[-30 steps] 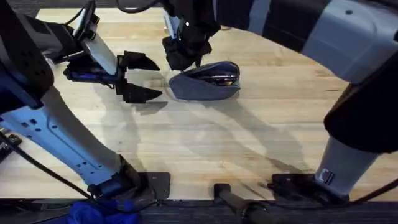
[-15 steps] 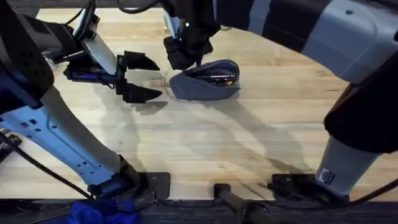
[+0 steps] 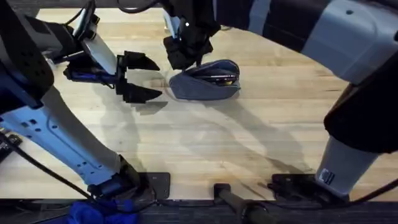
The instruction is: Unzip the bag, pick up the pens from the table one at a time and place them inside, then zip the bag closed.
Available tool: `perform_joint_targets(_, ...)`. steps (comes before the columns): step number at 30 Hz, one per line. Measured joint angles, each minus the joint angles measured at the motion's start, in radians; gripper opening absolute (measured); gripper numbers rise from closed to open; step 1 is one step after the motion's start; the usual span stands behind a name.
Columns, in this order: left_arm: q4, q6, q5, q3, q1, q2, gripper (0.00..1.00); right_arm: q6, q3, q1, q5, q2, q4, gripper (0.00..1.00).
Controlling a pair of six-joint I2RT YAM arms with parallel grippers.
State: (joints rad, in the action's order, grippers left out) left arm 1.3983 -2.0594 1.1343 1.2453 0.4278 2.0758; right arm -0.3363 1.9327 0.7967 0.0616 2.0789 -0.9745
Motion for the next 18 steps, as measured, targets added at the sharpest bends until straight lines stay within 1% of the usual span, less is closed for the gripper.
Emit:
perform_joint_targets(8, 0.0, 0.0, 0.037, 0.0, 0.0, 0.0, 0.991, 0.0, 0.0, 0.0, 0.002, 0.0, 0.0, 0.03)
perform_joint_targets(12, 0.0, 0.0, 0.048, 0.0, 0.0, 0.0, 0.928, 0.0, 0.0, 0.0, 0.002, 0.0, 0.0, 0.03)
perform_joint_targets(16, 0.0, 0.0, 0.05, 0.0, -0.006, 0.0, 0.905, 0.0, 0.0, 0.0, 0.002, 0.0, 0.0, 0.03)
perform_joint_targets(18, 0.0, 0.0, 0.051, 0.0, -0.018, 0.0, 0.884, 0.0, 0.0, 0.0, 0.002, 0.0, 0.0, 0.03)
